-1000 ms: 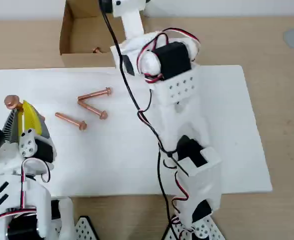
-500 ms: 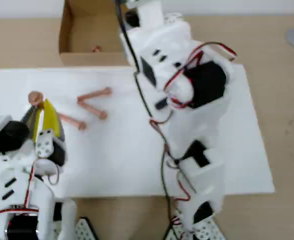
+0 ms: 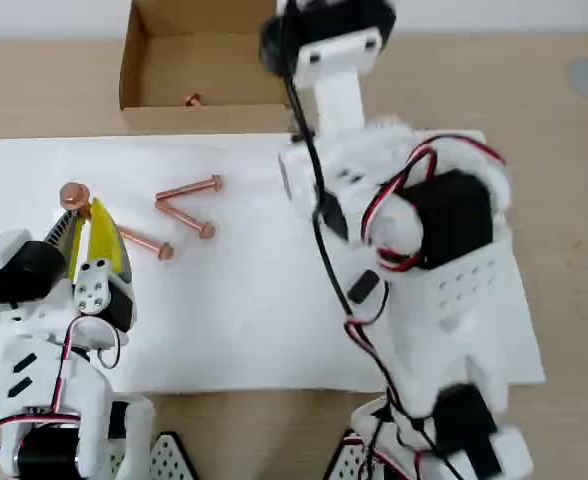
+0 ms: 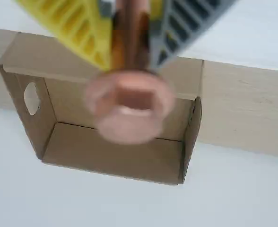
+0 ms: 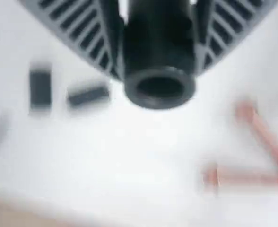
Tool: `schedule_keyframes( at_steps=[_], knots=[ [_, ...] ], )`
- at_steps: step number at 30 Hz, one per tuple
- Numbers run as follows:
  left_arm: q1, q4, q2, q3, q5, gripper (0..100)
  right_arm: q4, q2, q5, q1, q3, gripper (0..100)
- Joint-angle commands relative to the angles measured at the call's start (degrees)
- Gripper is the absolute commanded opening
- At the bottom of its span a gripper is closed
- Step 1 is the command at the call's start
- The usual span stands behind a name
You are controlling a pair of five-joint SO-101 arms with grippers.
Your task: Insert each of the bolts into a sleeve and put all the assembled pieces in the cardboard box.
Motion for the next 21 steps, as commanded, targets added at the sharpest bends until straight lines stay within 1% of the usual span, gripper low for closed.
schedule_keyframes(
  at_steps=[1,4,8,10,13,17,21],
  knots=[
    [0.79,-1.14,-0.40,-0.35,0.00,1,-0.97,-8.04,-2.46,0.92,14.29,0.9],
    [0.88,-1.14,-0.40,-0.35,0.00,1,-6.15,-13.58,-2.55,0.92,25.89,0.9],
    [0.88,-1.14,-0.40,-0.35,0.00,1,-16.26,-22.55,-2.20,0.57,43.91,0.9],
    [0.88,-1.14,-0.40,-0.35,0.00,1,-21.36,-27.21,-2.11,-0.84,53.67,0.9],
    [0.88,-1.14,-0.40,-0.35,0.09,1,-28.84,-34.51,-2.11,-5.67,66.42,0.9],
    [0.88,-1.41,-0.40,-0.35,0.09,1,-38.07,-44.79,-2.11,-11.12,78.29,0.9],
    [0.79,-1.14,-0.40,-0.62,0.09,1,-47.12,-52.97,-2.46,-11.91,85.67,0.9]
  ],
)
